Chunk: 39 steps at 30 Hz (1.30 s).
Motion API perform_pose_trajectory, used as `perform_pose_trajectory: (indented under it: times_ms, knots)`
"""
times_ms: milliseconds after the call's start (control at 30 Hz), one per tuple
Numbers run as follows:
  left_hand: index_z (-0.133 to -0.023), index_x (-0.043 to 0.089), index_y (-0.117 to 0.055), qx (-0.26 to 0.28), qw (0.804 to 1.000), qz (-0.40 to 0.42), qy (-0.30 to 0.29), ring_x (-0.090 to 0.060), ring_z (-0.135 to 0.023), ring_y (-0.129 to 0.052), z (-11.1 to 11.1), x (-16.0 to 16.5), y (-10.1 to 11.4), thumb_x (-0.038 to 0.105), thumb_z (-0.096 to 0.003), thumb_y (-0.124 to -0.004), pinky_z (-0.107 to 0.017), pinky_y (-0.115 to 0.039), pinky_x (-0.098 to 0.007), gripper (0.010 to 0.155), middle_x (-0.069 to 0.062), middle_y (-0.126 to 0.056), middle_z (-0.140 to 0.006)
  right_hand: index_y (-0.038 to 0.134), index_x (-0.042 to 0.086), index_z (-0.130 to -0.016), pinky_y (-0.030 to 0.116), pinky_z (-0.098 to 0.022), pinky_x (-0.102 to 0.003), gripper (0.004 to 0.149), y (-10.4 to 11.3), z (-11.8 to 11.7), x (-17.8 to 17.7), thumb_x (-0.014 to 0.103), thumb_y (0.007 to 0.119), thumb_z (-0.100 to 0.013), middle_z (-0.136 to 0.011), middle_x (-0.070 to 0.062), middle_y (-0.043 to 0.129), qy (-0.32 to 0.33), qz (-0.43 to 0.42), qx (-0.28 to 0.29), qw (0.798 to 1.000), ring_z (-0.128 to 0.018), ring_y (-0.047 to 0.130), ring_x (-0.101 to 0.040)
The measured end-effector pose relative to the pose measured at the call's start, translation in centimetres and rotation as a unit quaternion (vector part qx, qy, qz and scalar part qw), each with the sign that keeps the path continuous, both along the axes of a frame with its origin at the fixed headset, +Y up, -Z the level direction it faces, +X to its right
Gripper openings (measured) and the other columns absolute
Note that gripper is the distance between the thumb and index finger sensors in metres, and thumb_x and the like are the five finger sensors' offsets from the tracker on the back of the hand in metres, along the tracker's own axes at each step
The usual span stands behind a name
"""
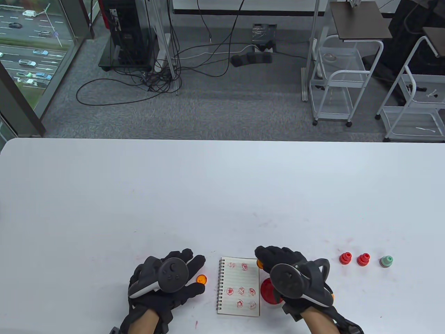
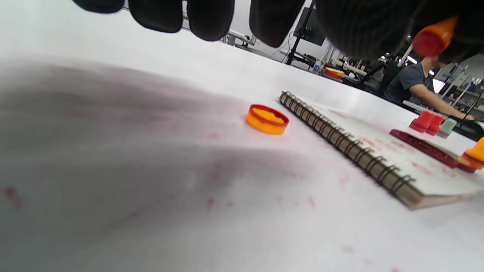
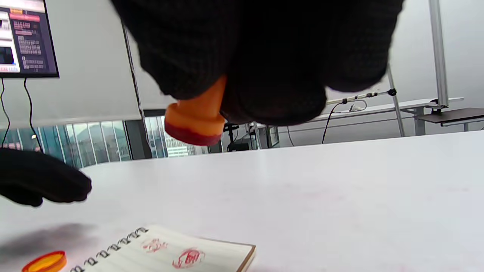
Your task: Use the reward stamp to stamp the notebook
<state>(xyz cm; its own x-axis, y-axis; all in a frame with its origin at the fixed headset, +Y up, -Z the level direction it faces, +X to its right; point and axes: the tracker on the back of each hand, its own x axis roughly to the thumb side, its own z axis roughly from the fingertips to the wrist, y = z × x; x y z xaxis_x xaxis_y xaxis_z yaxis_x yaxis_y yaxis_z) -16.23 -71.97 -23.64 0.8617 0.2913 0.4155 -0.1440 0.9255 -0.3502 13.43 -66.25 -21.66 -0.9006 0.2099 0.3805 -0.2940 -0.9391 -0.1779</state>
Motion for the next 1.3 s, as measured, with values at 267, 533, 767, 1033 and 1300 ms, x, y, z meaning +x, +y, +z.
perform_pose_trajectory:
  times_ms: [267,533,767,1033,1300]
  knots:
    - [-0.114,0.021,-0.056,0.006,0.997,-0.074,-0.016,-0.041,-0.097,-0.063,-0.4,2.2,-2.0,0.050,-0.0466,-0.078,-0.074,-0.053,-0.065,0.076,-0.017,-0.058,-0.111,0.086,0.023,-0.083,0.091,-0.035,-0.037,0.047,-1.1,1.7,2.6,0.026,0.086,-0.036,-0.076,-0.007,0.099,-0.024,-0.104,0.029,0.994,-0.044,0.104,-0.023]
    - [-0.111,0.019,-0.060,0.017,0.994,-0.112,-0.007,-0.041,-0.092,-0.064,-0.6,3.4,-2.5,0.043,-0.0468,-0.079,-0.073,-0.053,-0.065,0.072,-0.016,-0.064,-0.104,0.086,0.022,-0.083,0.091,-0.035,-0.037,0.047,-1.2,1.6,2.7,0.026,0.086,-0.037,-0.076,-0.008,0.099,-0.018,-0.112,0.020,0.993,-0.045,0.104,-0.023]
    - [-0.105,0.016,-0.063,0.018,0.994,-0.103,0.005,-0.044,-0.090,-0.064,-0.6,4.1,-2.5,0.034,-0.0440,-0.081,-0.072,-0.054,-0.066,0.067,-0.015,-0.069,-0.098,0.086,0.022,-0.082,0.091,-0.035,-0.037,0.046,-1.6,1.7,2.0,0.026,0.085,-0.037,-0.076,-0.008,0.099,-0.001,-0.093,0.010,0.996,-0.045,0.104,-0.023]
    - [-0.105,0.030,-0.064,0.002,0.998,0.055,0.018,-0.042,-0.088,-0.088,0.3,3.0,0.4,0.023,-0.0462,-0.082,-0.067,-0.071,-0.064,0.062,-0.013,-0.079,-0.104,0.086,0.022,-0.082,0.090,-0.037,-0.038,0.045,-1.3,2.1,1.0,0.026,0.085,-0.037,-0.076,-0.010,0.099,0.022,-0.109,0.001,0.994,-0.047,0.103,-0.024]
    - [-0.102,0.021,-0.069,0.046,0.971,0.235,-0.012,-0.026,-0.070,-0.094,1.6,3.7,2.1,0.028,-0.0425,-0.089,-0.064,-0.075,-0.058,0.063,-0.008,-0.088,-0.084,0.086,0.021,-0.082,0.090,-0.037,-0.038,0.045,-0.7,3.2,-0.9,0.026,0.085,-0.037,-0.075,-0.010,0.099,0.078,-0.162,-0.004,0.984,-0.048,0.102,-0.023]
